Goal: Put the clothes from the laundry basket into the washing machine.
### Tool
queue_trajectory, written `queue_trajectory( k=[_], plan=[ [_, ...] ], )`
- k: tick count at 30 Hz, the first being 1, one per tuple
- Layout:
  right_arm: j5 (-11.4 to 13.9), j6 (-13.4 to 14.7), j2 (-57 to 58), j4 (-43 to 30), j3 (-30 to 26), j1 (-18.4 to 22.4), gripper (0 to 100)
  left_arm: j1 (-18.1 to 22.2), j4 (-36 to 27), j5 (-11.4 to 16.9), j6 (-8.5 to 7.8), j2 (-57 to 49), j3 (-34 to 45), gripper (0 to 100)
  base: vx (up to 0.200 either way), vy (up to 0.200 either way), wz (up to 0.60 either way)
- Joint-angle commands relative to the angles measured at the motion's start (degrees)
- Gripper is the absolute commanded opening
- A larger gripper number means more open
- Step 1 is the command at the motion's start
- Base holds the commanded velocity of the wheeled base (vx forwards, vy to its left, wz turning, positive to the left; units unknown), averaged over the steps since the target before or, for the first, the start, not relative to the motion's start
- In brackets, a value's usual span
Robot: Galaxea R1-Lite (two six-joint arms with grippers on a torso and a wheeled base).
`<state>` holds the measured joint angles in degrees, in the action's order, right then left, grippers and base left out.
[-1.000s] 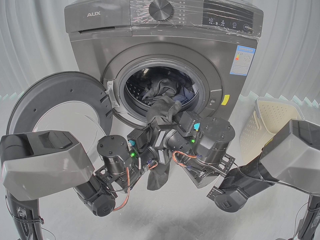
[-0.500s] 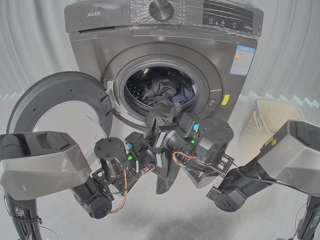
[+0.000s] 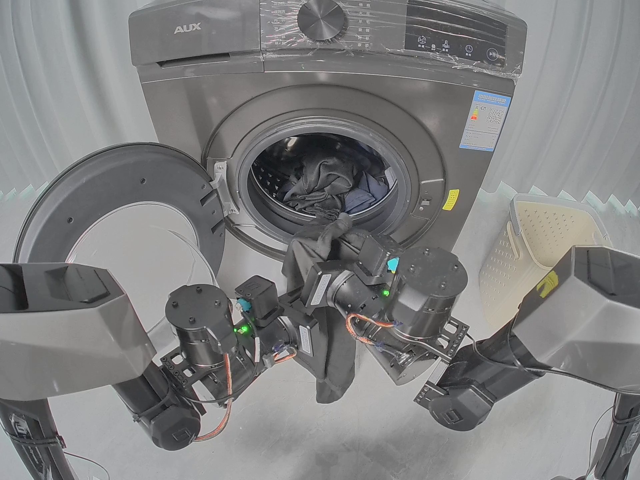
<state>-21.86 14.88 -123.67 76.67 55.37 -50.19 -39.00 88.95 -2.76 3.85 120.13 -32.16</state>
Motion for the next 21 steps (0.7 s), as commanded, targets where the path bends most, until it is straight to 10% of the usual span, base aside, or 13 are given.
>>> queue_trajectory(
  k=[1,21],
  plan=[
    [0.68,0.41,0.45,0.15,-2.90,0.18,100,0.50,0.17,1.52,0.01,-3.93,3.42,0,0.000,0.000,0.00],
    [3.75,0.41,6.95,0.06,-19.86,5.80,100,7.09,-0.01,6.97,2.21,-13.08,9.75,0,0.000,0.000,0.00]
  ],
)
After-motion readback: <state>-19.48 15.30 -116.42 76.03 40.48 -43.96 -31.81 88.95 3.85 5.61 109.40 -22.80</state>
